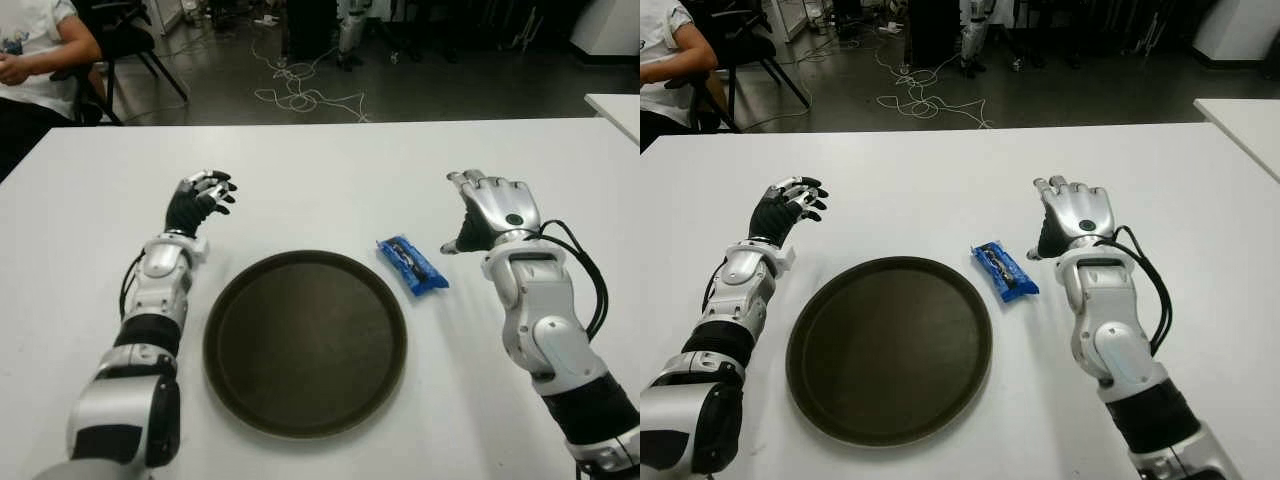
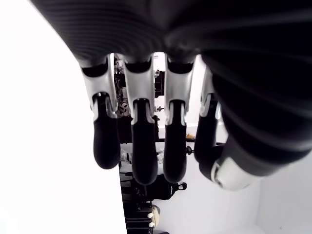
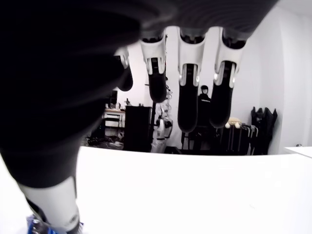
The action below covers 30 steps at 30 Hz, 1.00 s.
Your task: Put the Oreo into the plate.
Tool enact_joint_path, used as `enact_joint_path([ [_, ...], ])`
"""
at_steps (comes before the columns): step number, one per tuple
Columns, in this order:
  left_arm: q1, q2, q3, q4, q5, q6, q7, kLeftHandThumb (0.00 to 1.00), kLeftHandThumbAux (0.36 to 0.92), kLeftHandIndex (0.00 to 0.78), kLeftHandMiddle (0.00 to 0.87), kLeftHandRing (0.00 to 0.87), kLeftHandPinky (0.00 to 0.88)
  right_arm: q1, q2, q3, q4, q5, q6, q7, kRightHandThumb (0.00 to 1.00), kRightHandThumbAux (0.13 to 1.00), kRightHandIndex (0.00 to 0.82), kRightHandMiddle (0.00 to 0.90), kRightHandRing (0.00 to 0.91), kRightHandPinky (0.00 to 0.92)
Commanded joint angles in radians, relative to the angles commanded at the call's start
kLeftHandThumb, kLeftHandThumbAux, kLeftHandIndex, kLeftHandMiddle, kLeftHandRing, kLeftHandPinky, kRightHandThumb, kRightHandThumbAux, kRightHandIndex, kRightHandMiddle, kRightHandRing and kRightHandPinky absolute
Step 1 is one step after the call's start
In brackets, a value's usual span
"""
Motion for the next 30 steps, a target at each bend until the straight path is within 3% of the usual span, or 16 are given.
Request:
enact_joint_path([
  [7, 0.002, -0.001, 0.001, -0.006, -0.005, 0.0, -0.01, 0.833, 0.672, 0.419, 0.468, 0.498, 0.547, -0.005, 0.002, 0.0, 0.014, 0.033, -0.02, -0.001, 0.0, 0.773, 0.147, 0.225, 0.281, 0.355],
  [15, -0.001, 0.0, 0.002, -0.003, -0.005, -0.002, -0.012, 0.827, 0.679, 0.393, 0.477, 0.494, 0.545, 0.0, -0.001, -0.01, 0.023, 0.103, -0.077, -0.056, 0.0, 0.772, 0.156, 0.209, 0.235, 0.248],
  [20, -0.002, 0.0, 0.005, 0.001, -0.009, -0.003, -0.018, 0.818, 0.688, 0.353, 0.492, 0.492, 0.54, 0.004, -0.009, -0.035, 0.038, 0.209, -0.18, -0.138, 0.0, 0.774, 0.197, 0.234, 0.239, 0.204],
  [24, -0.002, 0.002, 0.004, -0.001, -0.006, 0.001, -0.013, 0.828, 0.678, 0.396, 0.475, 0.494, 0.553, -0.006, -0.065, -0.09, 0.036, 0.33, -0.307, -0.156, 0.0, 0.757, 0.199, 0.225, 0.222, 0.172],
  [27, -0.002, 0.002, 0.004, -0.001, -0.006, 0.002, -0.013, 0.832, 0.674, 0.412, 0.469, 0.496, 0.561, -0.009, -0.08, -0.099, 0.042, 0.356, -0.336, -0.162, 0.0, 0.751, 0.194, 0.215, 0.211, 0.161],
  [30, -0.003, 0.004, 0.0, 0.002, 0.002, -0.001, -0.008, 0.827, 0.679, 0.389, 0.479, 0.498, 0.56, -0.008, -0.106, -0.107, 0.082, 0.387, -0.434, -0.238, 0.0, 0.733, 0.173, 0.201, 0.195, 0.146],
])
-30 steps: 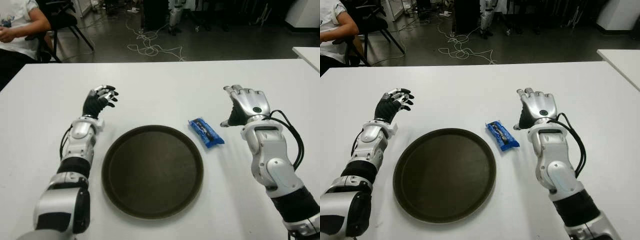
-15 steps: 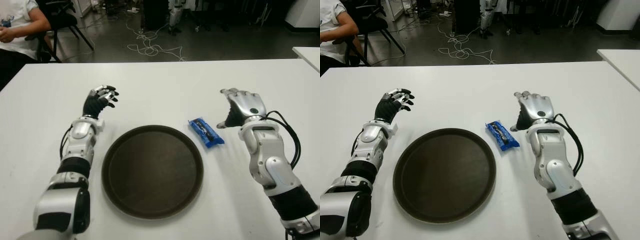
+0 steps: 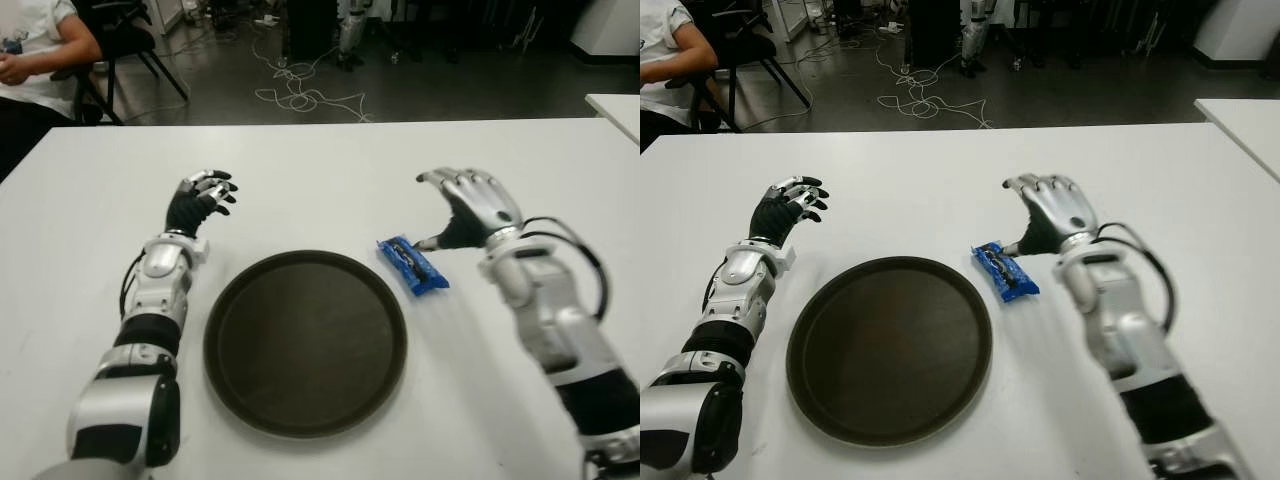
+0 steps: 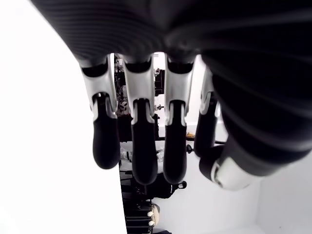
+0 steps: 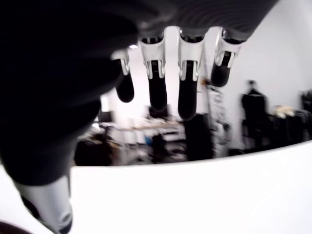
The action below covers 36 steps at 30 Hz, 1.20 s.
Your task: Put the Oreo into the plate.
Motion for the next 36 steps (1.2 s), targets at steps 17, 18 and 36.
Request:
enact_joint_path([
  [17, 0.004, -0.002, 0.005, -0.008, -0.007, 0.003, -0.003, 0.816, 0.69, 0.346, 0.495, 0.486, 0.534, -0.02, -0.074, 0.004, 0.146, 0.005, -0.173, -0.125, 0.0, 0.722, 0.126, 0.175, 0.173, 0.139],
  [18, 0.004, -0.001, 0.004, -0.007, -0.006, 0.003, -0.003, 0.816, 0.69, 0.345, 0.495, 0.486, 0.535, -0.021, -0.074, 0.006, 0.148, 0.003, -0.17, -0.122, 0.0, 0.717, 0.123, 0.169, 0.167, 0.133],
  [36, 0.005, 0.001, 0.005, 0.0, -0.007, -0.012, -0.01, 0.822, 0.683, 0.371, 0.487, 0.488, 0.53, -0.017, -0.075, 0.046, 0.155, -0.013, -0.112, -0.088, 0.0, 0.718, 0.118, 0.152, 0.158, 0.142],
])
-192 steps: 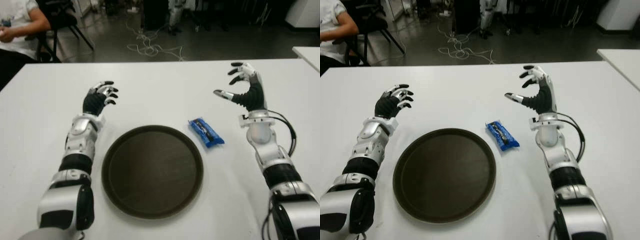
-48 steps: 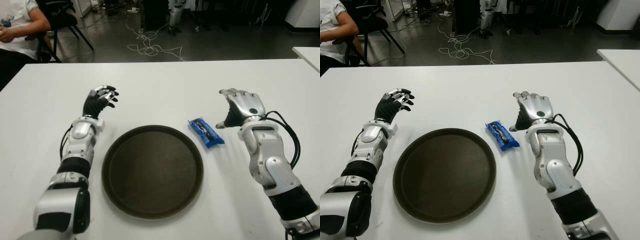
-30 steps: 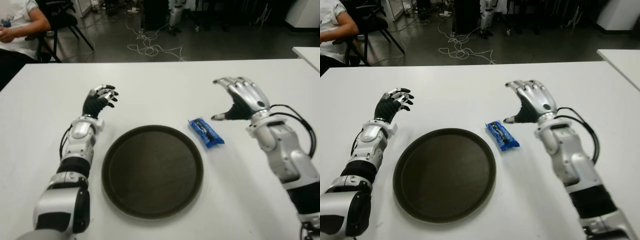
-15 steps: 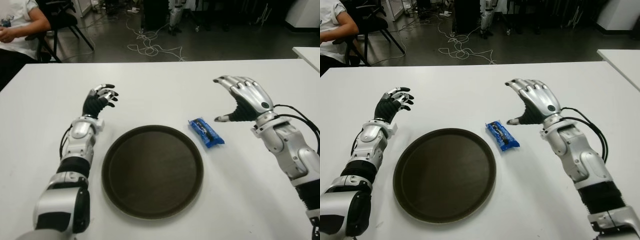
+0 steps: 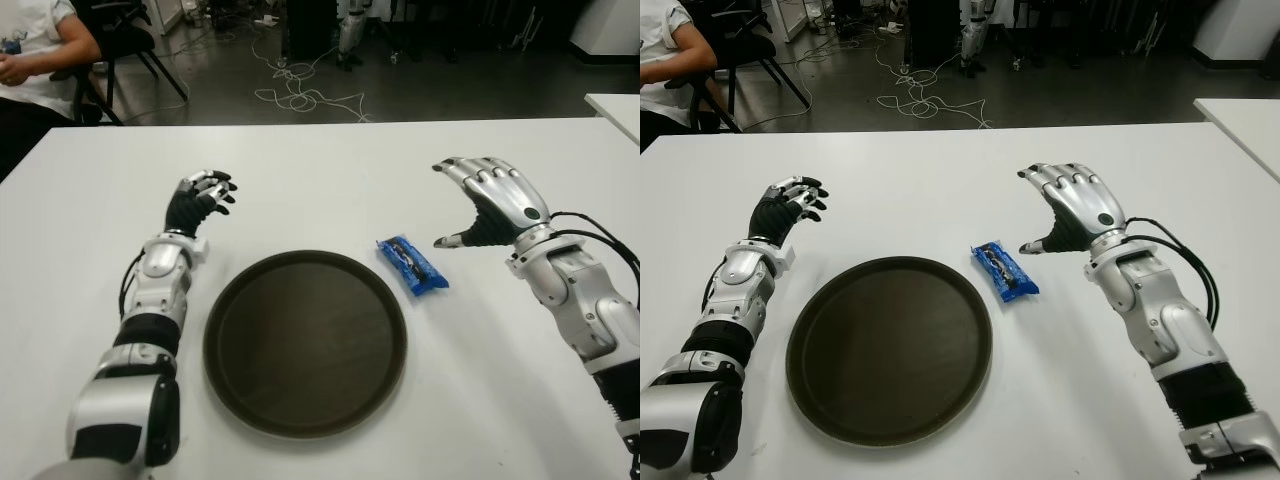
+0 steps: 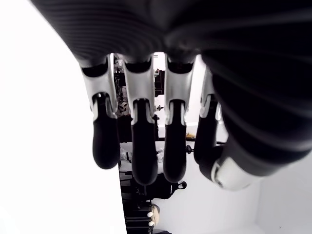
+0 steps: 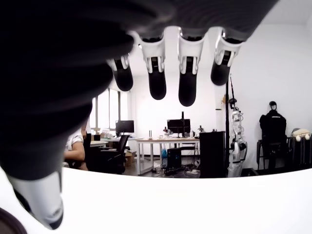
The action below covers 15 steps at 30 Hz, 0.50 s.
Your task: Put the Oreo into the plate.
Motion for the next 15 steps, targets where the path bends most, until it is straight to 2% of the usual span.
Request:
enact_joint_path([
  [6, -0.002, 0.003, -0.002, 0.007, 0.005, -0.002, 0.004, 0.817, 0.689, 0.348, 0.497, 0.486, 0.533, -0.006, 0.007, 0.016, 0.018, -0.006, 0.02, 0.001, 0.0, 0.725, 0.119, 0.154, 0.158, 0.137],
  [8, -0.003, 0.004, -0.003, 0.009, 0.006, -0.002, 0.005, 0.826, 0.679, 0.39, 0.479, 0.49, 0.536, -0.007, 0.008, 0.021, 0.022, -0.006, 0.024, -0.001, 0.0, 0.725, 0.12, 0.156, 0.164, 0.154],
  [15, -0.003, 0.005, -0.003, 0.013, 0.007, -0.003, 0.006, 0.833, 0.672, 0.417, 0.469, 0.501, 0.546, -0.014, 0.032, 0.05, 0.052, -0.012, 0.037, -0.01, 0.0, 0.726, 0.132, 0.167, 0.177, 0.168],
])
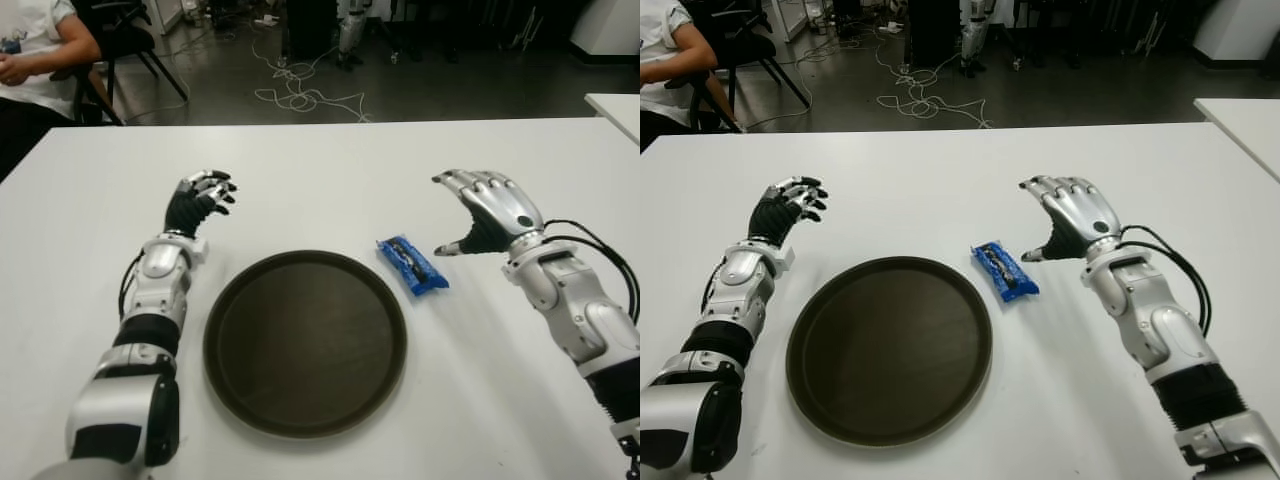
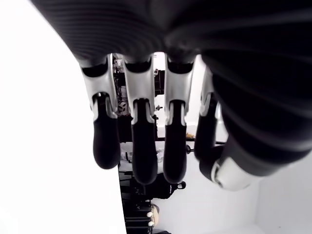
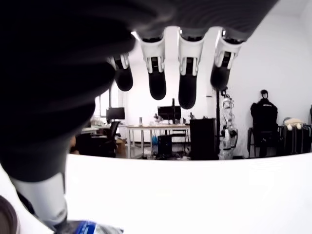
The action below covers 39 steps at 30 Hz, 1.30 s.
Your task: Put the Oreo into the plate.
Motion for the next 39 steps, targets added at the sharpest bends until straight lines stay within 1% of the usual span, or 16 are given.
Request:
enact_joint_path([
  [2, 0.0, 0.0, 0.002, 0.001, -0.003, 0.0, -0.003, 0.833, 0.672, 0.418, 0.468, 0.501, 0.544, -0.002, 0.011, 0.008, 0.009, 0.002, 0.004, 0.004, 0.0, 0.72, 0.139, 0.169, 0.174, 0.147],
  [6, -0.001, -0.001, 0.003, 0.002, -0.004, 0.0, -0.004, 0.833, 0.672, 0.419, 0.467, 0.497, 0.539, -0.005, 0.016, 0.012, 0.015, 0.005, 0.009, 0.015, 0.0, 0.713, 0.141, 0.167, 0.167, 0.124],
  [7, -0.001, 0.0, 0.003, 0.002, -0.005, 0.001, -0.004, 0.833, 0.672, 0.419, 0.466, 0.493, 0.535, -0.009, 0.022, 0.019, 0.022, 0.007, 0.013, 0.022, 0.0, 0.71, 0.14, 0.165, 0.163, 0.115],
  [8, -0.001, 0.0, 0.003, 0.002, -0.005, 0.001, -0.004, 0.827, 0.679, 0.392, 0.476, 0.491, 0.54, -0.011, 0.026, 0.023, 0.028, 0.008, 0.015, 0.027, 0.0, 0.71, 0.145, 0.168, 0.164, 0.117],
  [9, 0.0, 0.0, 0.003, 0.001, -0.005, 0.001, -0.003, 0.824, 0.681, 0.382, 0.48, 0.491, 0.542, -0.013, 0.031, 0.028, 0.034, 0.009, 0.017, 0.031, 0.0, 0.71, 0.146, 0.168, 0.164, 0.117],
  [11, -0.001, 0.0, 0.003, 0.003, -0.004, 0.001, -0.002, 0.83, 0.676, 0.404, 0.471, 0.494, 0.549, -0.016, 0.035, 0.035, 0.042, 0.01, 0.017, 0.036, 0.0, 0.713, 0.153, 0.173, 0.168, 0.122],
  [14, -0.004, 0.001, 0.003, 0.009, -0.002, 0.001, 0.001, 0.832, 0.673, 0.414, 0.468, 0.5, 0.55, -0.021, 0.04, 0.042, 0.057, 0.01, 0.014, 0.038, 0.0, 0.715, 0.157, 0.175, 0.175, 0.139],
  [23, -0.004, -0.002, 0.0, 0.006, 0.0, -0.006, 0.001, 0.834, 0.672, 0.419, 0.468, 0.512, 0.567, -0.04, 0.053, 0.06, 0.119, 0.008, 0.014, 0.016, 0.0, 0.729, 0.166, 0.19, 0.197, 0.168],
  [30, -0.004, -0.002, -0.002, 0.003, 0.0, -0.001, -0.001, 0.834, 0.672, 0.419, 0.47, 0.513, 0.559, -0.061, 0.067, 0.069, 0.19, 0.008, 0.012, -0.017, 0.0, 0.733, 0.171, 0.192, 0.201, 0.177],
  [35, -0.001, -0.005, -0.003, -0.006, -0.003, 0.0, -0.002, 0.833, 0.672, 0.419, 0.468, 0.504, 0.542, -0.066, 0.073, 0.068, 0.209, 0.014, 0.012, -0.035, 0.0, 0.739, 0.183, 0.199, 0.206, 0.181],
  [39, 0.0, -0.006, -0.003, -0.007, -0.003, -0.001, -0.002, 0.833, 0.672, 0.419, 0.469, 0.506, 0.554, -0.075, 0.079, 0.069, 0.232, 0.02, 0.01, -0.043, 0.0, 0.743, 0.202, 0.211, 0.214, 0.186],
])
